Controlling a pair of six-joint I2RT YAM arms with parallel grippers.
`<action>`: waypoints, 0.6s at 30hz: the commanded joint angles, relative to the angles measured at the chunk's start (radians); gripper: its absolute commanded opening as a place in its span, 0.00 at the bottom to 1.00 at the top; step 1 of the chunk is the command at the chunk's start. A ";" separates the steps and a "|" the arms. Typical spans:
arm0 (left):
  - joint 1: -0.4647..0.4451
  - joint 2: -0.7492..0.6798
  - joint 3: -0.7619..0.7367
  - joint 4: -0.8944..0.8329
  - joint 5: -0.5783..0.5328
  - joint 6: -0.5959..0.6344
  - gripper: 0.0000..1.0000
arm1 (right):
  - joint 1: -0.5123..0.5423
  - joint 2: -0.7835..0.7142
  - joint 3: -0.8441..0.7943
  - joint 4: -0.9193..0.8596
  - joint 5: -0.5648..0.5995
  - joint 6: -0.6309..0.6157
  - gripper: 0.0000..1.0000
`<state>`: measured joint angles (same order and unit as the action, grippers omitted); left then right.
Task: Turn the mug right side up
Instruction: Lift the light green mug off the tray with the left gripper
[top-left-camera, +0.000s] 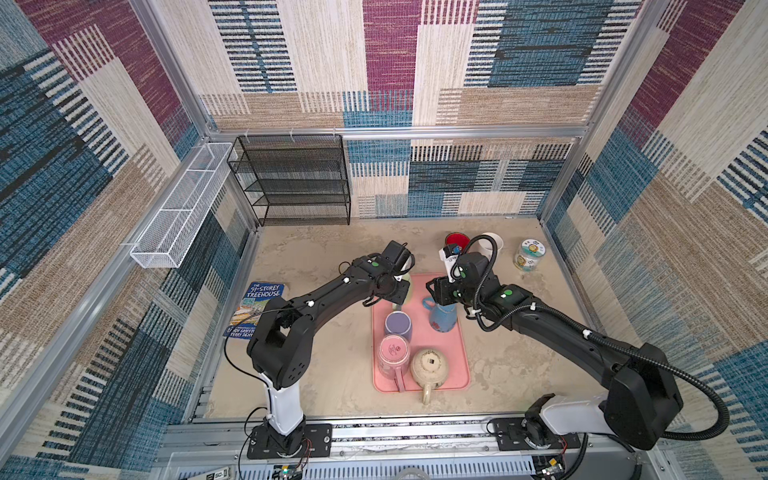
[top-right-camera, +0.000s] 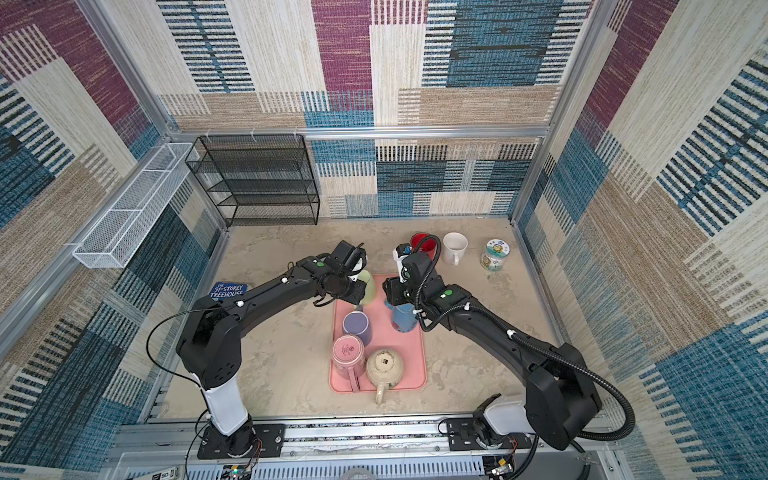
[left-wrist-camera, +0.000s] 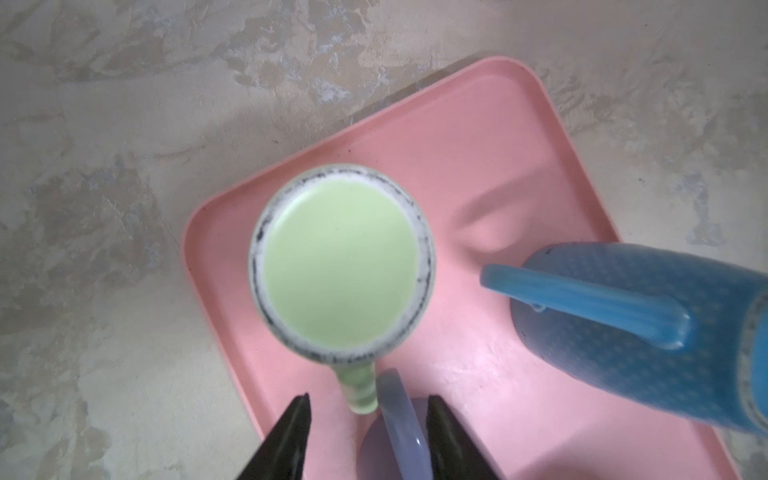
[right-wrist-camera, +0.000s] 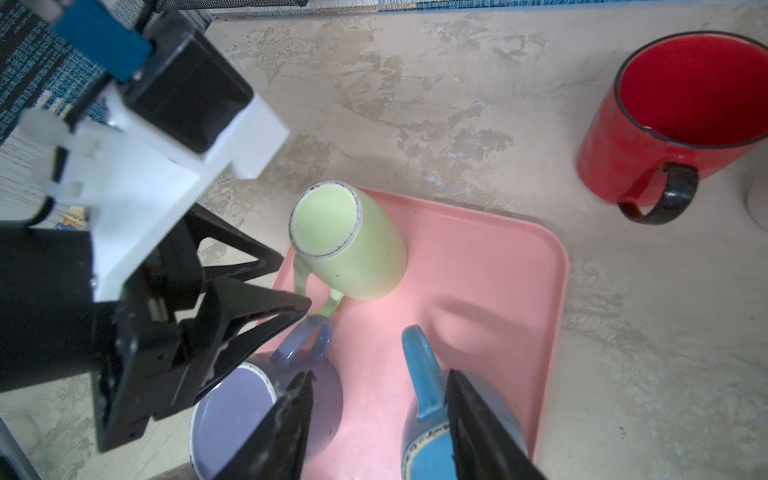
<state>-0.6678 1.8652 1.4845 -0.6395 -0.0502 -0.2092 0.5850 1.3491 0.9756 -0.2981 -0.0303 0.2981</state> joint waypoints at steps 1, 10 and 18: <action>0.001 0.034 0.030 -0.030 -0.056 0.037 0.49 | 0.002 -0.017 -0.007 0.012 0.024 0.011 0.55; 0.000 0.104 0.078 -0.052 -0.127 0.063 0.47 | -0.001 -0.032 -0.006 -0.009 0.039 0.003 0.55; 0.000 0.138 0.112 -0.055 -0.138 0.080 0.33 | -0.001 -0.025 0.004 -0.019 0.042 -0.004 0.55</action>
<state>-0.6678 1.9965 1.5822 -0.6861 -0.1623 -0.1608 0.5831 1.3235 0.9688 -0.3126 0.0002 0.3016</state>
